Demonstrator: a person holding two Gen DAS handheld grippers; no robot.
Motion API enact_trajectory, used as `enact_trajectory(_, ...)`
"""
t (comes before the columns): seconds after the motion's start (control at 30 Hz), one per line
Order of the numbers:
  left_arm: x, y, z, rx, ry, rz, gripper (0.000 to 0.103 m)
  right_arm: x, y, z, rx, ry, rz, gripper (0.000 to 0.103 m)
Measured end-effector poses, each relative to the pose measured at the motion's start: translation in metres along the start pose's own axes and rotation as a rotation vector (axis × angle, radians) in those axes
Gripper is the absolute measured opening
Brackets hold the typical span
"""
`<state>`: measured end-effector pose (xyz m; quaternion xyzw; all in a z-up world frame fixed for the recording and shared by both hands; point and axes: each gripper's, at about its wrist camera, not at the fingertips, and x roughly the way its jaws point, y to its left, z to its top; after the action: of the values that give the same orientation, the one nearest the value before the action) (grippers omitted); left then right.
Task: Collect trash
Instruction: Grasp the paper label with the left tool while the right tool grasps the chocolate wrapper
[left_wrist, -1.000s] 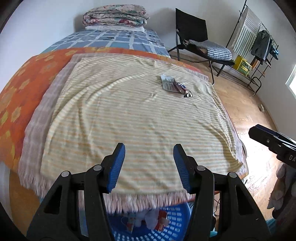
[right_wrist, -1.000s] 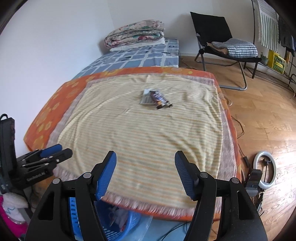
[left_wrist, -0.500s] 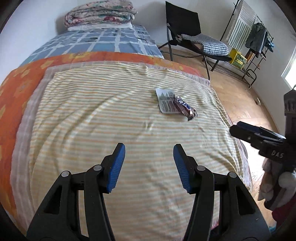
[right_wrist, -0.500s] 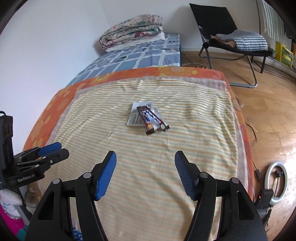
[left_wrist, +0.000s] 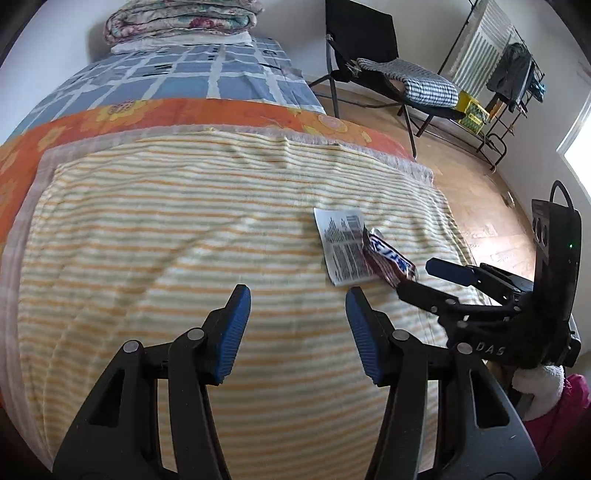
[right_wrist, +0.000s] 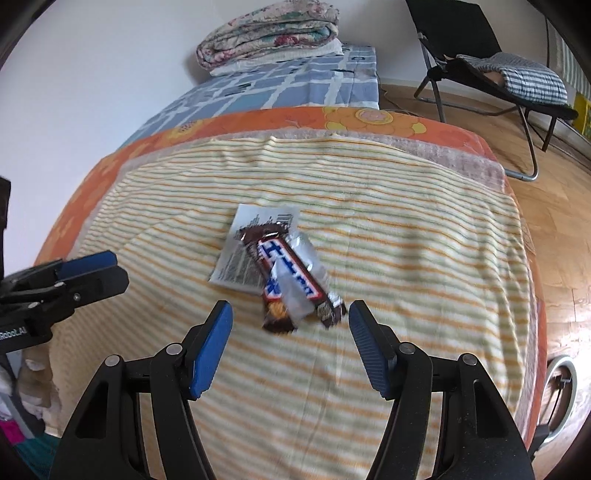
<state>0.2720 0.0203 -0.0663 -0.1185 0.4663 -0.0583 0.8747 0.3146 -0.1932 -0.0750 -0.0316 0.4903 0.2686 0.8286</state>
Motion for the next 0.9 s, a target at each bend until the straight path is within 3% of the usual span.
enact_trajectory(0.17, 0.023, 0.003, 0.014, -0.022, 0.024, -0.028, 0.051, 0.013, -0.003, 0.003, -0.025, 0.016, -0.003, 0.063)
enact_trajectory(0.23, 0.03, 0.002, 0.019, -0.027, 0.03, -0.044, 0.051, 0.017, -0.003, 0.003, -0.041, 0.029, -0.019, 0.041)
enact_trajectory(0.4, 0.05, -0.002, 0.031, -0.036, 0.062, -0.091, 0.051, 0.015, -0.011, 0.001, -0.027, 0.019, -0.048, 0.018)
enact_trajectory(0.5, 0.061, -0.004, 0.034, -0.06, 0.091, -0.113, 0.051, 0.009, -0.022, 0.001, 0.012, 0.003, -0.063, 0.017)
enact_trajectory(0.6, 0.072, -0.014, 0.036, -0.049, 0.121, -0.09, 0.051, 0.003, -0.034, -0.001, 0.046, -0.014, -0.089, 0.017)
enact_trajectory(0.67, 0.076, -0.025, 0.038, -0.021, 0.12, -0.057, 0.056, -0.003, -0.045, -0.004, 0.076, -0.028, -0.102, 0.017)
enact_trajectory(0.73, 0.081, -0.04, 0.04, 0.017, 0.126, -0.021, 0.07, -0.01, -0.054, -0.006, 0.095, -0.042, -0.107, 0.017)
enact_trajectory(0.9, 0.098, -0.073, 0.041, 0.116, 0.149, 0.098, 0.07, -0.019, -0.064, -0.009, 0.113, -0.055, -0.117, 0.017)
